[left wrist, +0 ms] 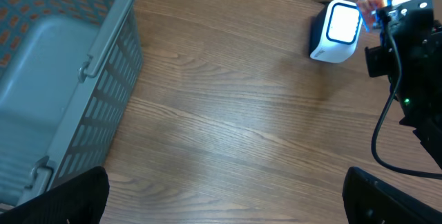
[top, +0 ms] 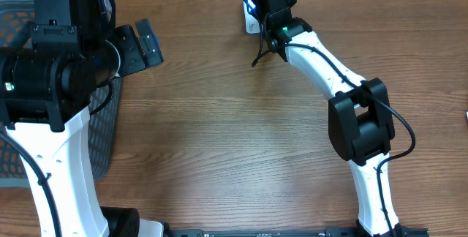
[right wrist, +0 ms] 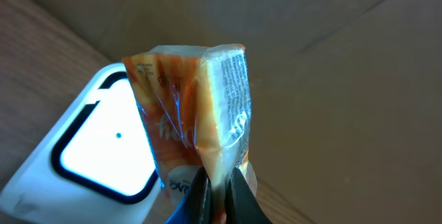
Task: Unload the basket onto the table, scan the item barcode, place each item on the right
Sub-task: 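Hold the Kleenex pack in front of the white scanner, then carry the Kleenex pack off to the right and release it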
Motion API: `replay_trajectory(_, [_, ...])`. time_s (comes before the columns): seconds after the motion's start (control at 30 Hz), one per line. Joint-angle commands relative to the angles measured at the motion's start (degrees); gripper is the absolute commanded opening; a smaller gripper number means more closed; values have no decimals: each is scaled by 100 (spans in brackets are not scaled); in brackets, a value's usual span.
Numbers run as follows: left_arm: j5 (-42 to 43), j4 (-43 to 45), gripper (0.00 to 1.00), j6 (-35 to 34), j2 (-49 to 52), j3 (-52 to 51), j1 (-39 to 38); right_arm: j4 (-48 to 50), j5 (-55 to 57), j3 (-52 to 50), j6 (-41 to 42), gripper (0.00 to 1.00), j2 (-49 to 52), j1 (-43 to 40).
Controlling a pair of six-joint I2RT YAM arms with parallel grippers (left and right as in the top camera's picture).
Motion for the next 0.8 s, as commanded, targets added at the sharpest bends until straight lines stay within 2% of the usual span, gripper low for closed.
replay_trajectory(0.0, [-52,7,100,50,7,13,7,195,730,116,234,4,-70,37])
replay_trajectory(0.1, [-55,7,100,50,7,13,7,573,2009,170,800,4,-120,-39])
replay_trajectory(0.27, [-55,7,100,50,7,13,7,527,3252,188,1270,4,-317,-573])
replay_trajectory(0.4, [-55,7,100,48,7,13,7,-586,3910,188,2061,4,-442,-1366])
replay_trajectory(0.5, [-52,7,100,50,7,13,7,-2199,3821,188,3147,4,-463,-2092])
replay_trajectory(0.57, [-55,7,100,50,7,13,7,-3156,3364,188,4002,4,-466,-2538])
replay_trajectory(0.67, [-55,7,100,50,7,13,7,-4238,2146,188,5139,4,-468,-3292])
replay_trajectory(0.77, [-52,7,100,50,7,13,7,-4760,702,188,5628,4,-468,-4006])
